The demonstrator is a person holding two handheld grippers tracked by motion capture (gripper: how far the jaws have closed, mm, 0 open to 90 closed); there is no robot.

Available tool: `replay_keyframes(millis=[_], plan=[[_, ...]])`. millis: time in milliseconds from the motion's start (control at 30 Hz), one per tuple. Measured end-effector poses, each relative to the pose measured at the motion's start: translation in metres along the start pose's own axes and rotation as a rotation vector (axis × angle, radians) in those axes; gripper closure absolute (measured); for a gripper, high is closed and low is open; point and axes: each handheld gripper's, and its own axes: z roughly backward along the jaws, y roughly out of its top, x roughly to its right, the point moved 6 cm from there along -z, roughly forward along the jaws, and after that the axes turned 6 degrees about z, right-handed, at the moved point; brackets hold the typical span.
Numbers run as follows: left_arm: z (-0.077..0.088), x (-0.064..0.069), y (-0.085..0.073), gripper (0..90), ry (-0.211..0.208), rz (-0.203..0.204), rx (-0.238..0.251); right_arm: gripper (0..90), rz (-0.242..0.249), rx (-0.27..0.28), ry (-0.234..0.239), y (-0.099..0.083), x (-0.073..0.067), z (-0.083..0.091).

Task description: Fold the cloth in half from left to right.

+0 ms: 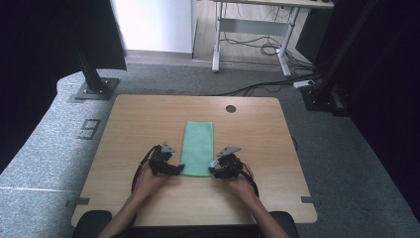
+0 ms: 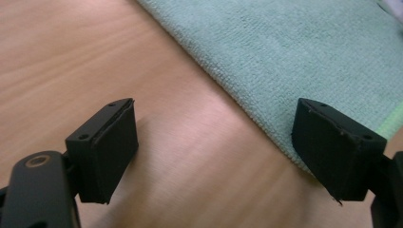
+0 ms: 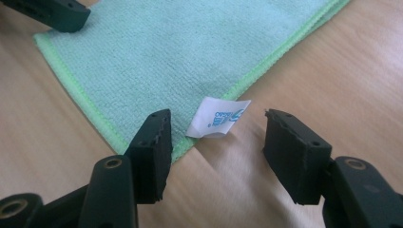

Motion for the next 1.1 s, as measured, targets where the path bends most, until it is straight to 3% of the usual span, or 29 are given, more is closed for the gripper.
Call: replay_keyframes(millis=[333,400,533,667,833,933,1100], plan=[[0.001,-0.003,0.0,15.8,-0.01,0.005,0.026,39.3,-0.016,0.016,0.007,0.005,0.003,-0.005],[0.004,-0.001,0.001,16.6,-0.009,-0.009,0.035,38.3,-0.011,0.011,0.013,0.005,0.002,-0.005],[0.016,0.004,0.004,15.8,-0.044,0.003,0.061,34.8,-0.01,0.015,0.026,0.006,0.001,0.0],[0.032,0.008,0.003,14.8,-0.054,-0.002,0.072,28.5,-0.009,0.031,0.023,0.009,-0.001,0.011],[0.048,0.007,-0.008,14.4,-0.046,-0.001,0.069,20.8,0.012,0.019,0.009,0.005,-0.002,0.027],[0.056,0.001,-0.019,14.2,-0.037,0.023,0.064,16.8,-0.017,0.022,0.031,-0.002,-0.002,0.035],[0.066,-0.008,-0.036,11.9,-0.008,0.038,0.046,12.3,-0.036,0.031,0.027,-0.017,0.001,0.047]])
